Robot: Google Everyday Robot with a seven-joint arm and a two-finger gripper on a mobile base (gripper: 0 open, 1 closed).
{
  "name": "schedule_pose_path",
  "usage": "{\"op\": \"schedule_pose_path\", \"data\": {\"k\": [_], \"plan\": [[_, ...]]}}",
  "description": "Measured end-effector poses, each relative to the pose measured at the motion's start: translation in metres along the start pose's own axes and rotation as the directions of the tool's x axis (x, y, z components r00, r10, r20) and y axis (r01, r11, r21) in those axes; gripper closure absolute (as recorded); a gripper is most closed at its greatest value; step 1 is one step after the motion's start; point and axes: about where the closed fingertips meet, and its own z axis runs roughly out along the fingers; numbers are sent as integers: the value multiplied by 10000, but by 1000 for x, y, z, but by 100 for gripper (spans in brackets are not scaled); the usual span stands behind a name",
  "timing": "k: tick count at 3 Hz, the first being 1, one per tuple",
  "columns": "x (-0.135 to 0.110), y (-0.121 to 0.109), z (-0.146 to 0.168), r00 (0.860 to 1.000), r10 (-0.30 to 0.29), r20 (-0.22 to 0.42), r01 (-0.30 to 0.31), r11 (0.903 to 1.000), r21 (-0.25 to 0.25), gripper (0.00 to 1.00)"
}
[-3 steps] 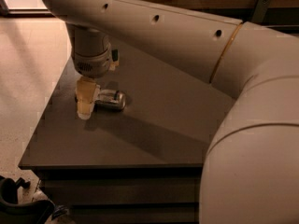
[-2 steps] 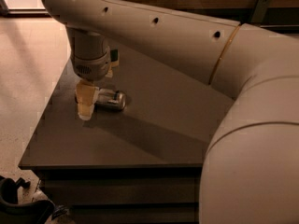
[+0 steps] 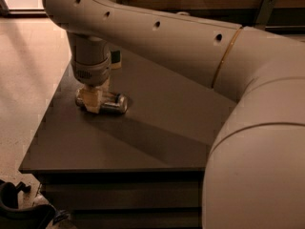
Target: Place redbull can upright
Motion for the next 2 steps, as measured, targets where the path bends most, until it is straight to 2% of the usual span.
{"op": "schedule_pose_path", "data": {"k": [1, 2], "plan": [[-1, 0, 1, 10000, -7, 9, 7, 10000, -1, 91], [-1, 0, 2, 10000, -13, 16, 13, 10000, -2, 100]]}}
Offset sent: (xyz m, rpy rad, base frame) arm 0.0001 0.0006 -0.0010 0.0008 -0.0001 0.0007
